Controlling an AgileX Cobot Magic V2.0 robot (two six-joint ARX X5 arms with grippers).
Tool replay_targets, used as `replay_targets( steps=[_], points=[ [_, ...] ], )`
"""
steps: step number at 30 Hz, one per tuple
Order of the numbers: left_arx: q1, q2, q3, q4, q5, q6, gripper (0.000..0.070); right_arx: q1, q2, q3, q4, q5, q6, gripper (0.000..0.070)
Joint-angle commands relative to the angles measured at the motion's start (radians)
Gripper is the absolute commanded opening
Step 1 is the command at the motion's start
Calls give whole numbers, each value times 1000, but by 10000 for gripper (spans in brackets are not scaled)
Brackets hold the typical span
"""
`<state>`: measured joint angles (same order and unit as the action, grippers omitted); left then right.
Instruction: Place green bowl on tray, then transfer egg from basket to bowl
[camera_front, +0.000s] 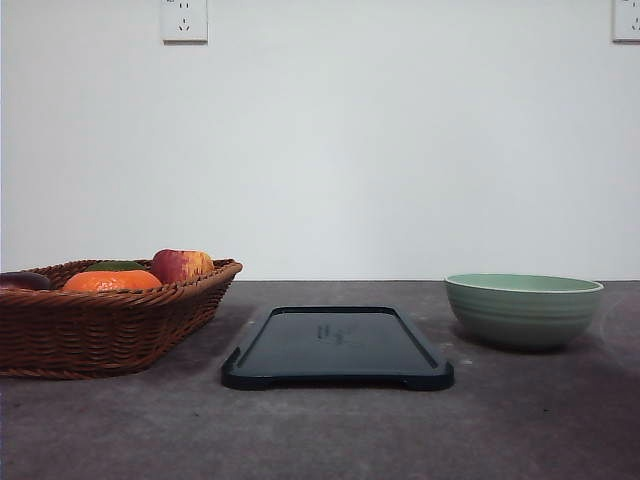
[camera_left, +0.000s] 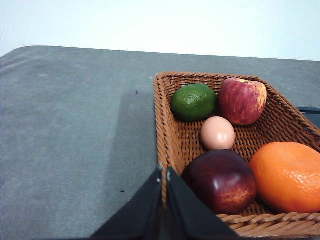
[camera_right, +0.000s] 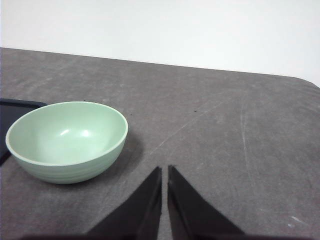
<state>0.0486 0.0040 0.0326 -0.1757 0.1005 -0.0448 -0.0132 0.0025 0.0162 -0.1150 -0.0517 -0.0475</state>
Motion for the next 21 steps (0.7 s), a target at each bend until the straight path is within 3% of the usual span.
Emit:
replay_targets(
  steps=[1, 7, 10, 14, 21],
  points=[
    [2, -1, -19, -8, -3, 3, 0, 0, 1, -4, 11, 1, 10, 13],
    [2, -1, -19, -8, -3, 2, 0, 0, 1, -4, 19, 0, 10, 13],
    [2, -1, -19, -8, -3, -64, 0, 0, 1, -4, 18, -1, 16, 13],
    [2, -1, -19, -8, -3, -230, 0, 1, 1, -4, 18, -3, 52, 13],
    [2, -1, -13, -3, 39, -623, 0, 1, 1, -3, 21, -3, 307, 10]
  ],
)
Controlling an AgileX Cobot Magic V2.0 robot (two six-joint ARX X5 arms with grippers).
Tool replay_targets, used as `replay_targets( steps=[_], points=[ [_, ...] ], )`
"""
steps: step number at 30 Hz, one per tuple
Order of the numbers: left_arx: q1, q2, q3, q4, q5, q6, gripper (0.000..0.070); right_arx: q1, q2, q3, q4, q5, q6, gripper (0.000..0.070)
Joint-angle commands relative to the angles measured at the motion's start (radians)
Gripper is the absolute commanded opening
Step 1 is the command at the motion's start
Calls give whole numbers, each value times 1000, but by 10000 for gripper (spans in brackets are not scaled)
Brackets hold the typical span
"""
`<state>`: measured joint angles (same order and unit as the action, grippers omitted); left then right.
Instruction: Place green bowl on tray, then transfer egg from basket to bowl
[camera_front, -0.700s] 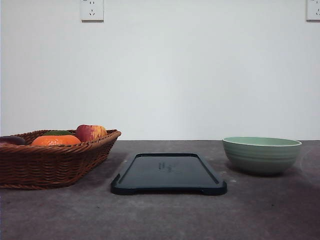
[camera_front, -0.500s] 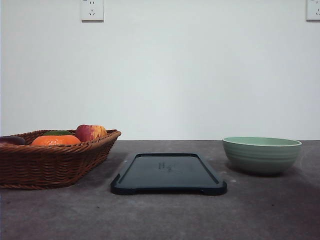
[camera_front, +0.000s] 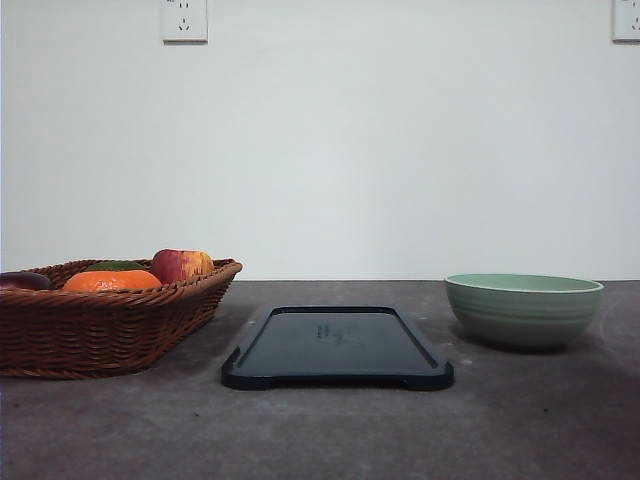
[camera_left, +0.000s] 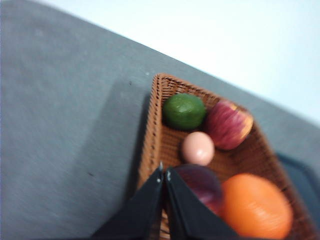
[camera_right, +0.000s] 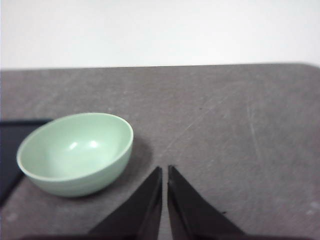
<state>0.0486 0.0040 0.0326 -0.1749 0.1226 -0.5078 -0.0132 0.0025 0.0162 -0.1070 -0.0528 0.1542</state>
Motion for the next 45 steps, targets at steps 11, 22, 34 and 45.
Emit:
replay_targets(
  steps=[11, 22, 34, 45],
  points=[
    [2, 0, -2, 329, 35, -20, 0, 1, 2, 18, 196, -2, 220, 5],
    [2, 131, 223, 190, -19, 55, 0, 1, 143, 220, 118, -12, 194, 5],
    [1, 475, 541, -32, 164, 214, 0, 1, 497, 433, 70, -247, 98, 5],
    [-36, 825, 768, -240, 266, 318, 0, 6, 816, 578, -103, -326, 3, 5]
  ],
)
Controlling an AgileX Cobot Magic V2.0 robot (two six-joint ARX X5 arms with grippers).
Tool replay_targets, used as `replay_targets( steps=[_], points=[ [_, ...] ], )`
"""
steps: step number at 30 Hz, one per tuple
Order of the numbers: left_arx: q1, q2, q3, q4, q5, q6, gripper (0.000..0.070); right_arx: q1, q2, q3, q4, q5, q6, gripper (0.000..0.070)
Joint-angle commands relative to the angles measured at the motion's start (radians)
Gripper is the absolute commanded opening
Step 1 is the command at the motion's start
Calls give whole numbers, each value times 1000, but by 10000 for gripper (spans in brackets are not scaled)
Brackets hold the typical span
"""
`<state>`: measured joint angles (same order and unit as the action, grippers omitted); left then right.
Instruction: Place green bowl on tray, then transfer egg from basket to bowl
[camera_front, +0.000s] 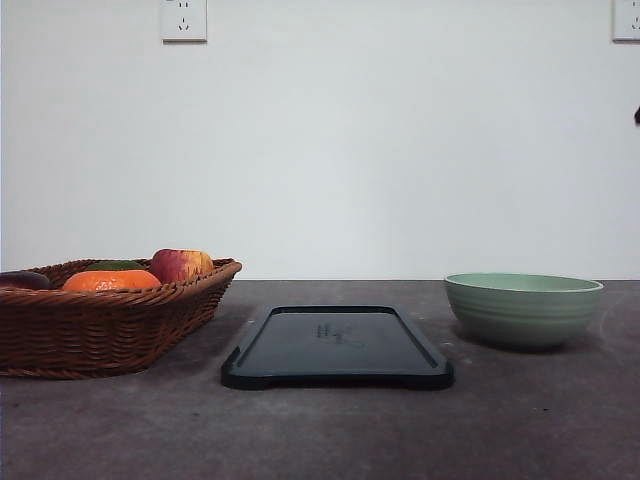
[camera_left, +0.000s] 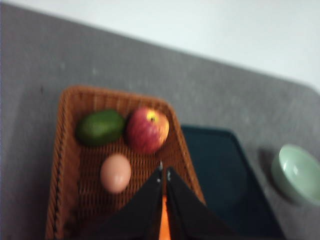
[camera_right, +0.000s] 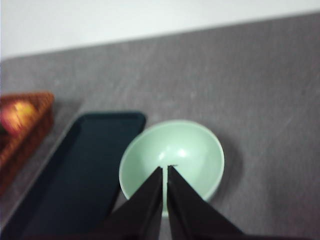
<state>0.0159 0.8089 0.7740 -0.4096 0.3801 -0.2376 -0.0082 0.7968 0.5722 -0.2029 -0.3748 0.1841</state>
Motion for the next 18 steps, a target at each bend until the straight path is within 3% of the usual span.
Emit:
replay_targets(
  steps=[1, 6, 13, 15, 18],
  points=[
    [-10, 48, 45, -28, 8, 59, 0, 1, 46, 35, -26, -8, -35, 5],
    [-43, 179, 130, -160, 8, 104, 0, 1, 159, 107, -130, -19, -77, 5],
    [-79, 240, 151, -173, 8, 121, 11, 0, 204, 129, -139, -18, -96, 6],
    [-84, 240, 151, -170, 8, 121, 89, 0, 203, 129, -135, -18, -100, 20],
    [-84, 240, 151, -170, 8, 121, 321, 0, 203, 129, -135, -18, -123, 216]
  ],
)
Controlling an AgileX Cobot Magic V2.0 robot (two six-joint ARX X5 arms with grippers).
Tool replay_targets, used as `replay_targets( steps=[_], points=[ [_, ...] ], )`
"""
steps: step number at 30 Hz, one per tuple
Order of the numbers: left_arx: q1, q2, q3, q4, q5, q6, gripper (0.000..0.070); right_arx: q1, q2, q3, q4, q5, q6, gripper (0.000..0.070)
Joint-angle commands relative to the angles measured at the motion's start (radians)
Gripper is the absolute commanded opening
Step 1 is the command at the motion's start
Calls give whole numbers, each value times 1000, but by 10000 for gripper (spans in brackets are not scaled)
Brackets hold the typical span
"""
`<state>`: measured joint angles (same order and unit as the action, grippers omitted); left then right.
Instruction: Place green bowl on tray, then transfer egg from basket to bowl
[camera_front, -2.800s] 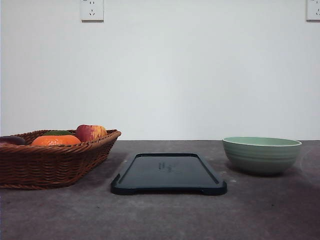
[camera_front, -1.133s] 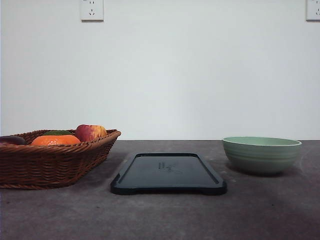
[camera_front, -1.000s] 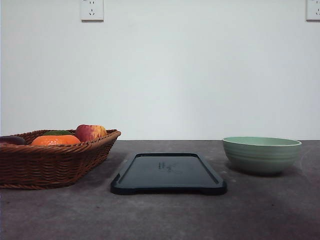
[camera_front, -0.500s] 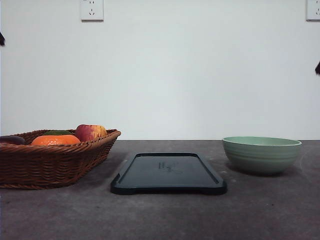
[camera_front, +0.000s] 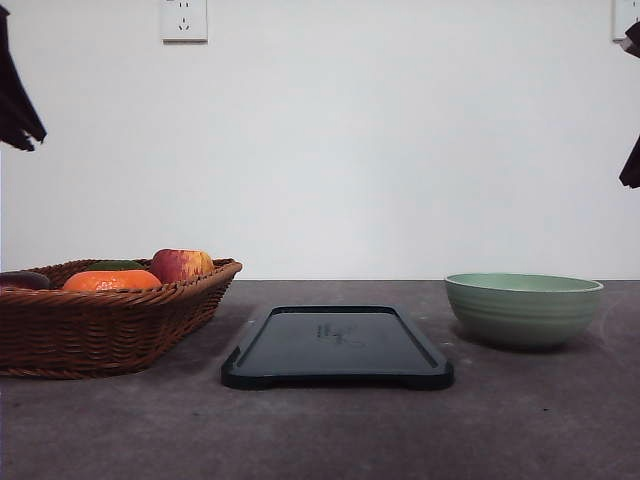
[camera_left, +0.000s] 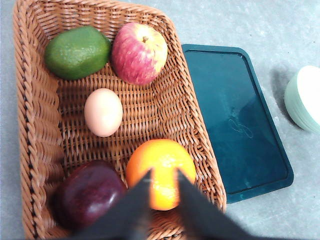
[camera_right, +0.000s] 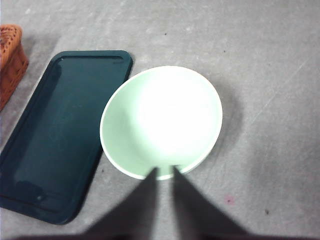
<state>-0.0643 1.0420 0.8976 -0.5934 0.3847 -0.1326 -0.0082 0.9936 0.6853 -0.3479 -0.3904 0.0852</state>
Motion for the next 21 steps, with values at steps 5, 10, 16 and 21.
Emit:
replay_targets(
  steps=[5, 10, 16, 21],
  points=[
    [-3, 7, 27, 14, 4, 16, 395, 0, 6, 19, 10, -2, -9, 374],
    [-3, 7, 27, 13, 4, 15, 393, 0, 45, 104, -74, -1, 32, 317],
    [-3, 7, 27, 13, 4, 16, 391, -1, 188, 324, -299, 27, 34, 317],
    [-3, 7, 27, 11, 4, 15, 391, -1, 335, 496, -457, 59, -2, 317]
  ],
)
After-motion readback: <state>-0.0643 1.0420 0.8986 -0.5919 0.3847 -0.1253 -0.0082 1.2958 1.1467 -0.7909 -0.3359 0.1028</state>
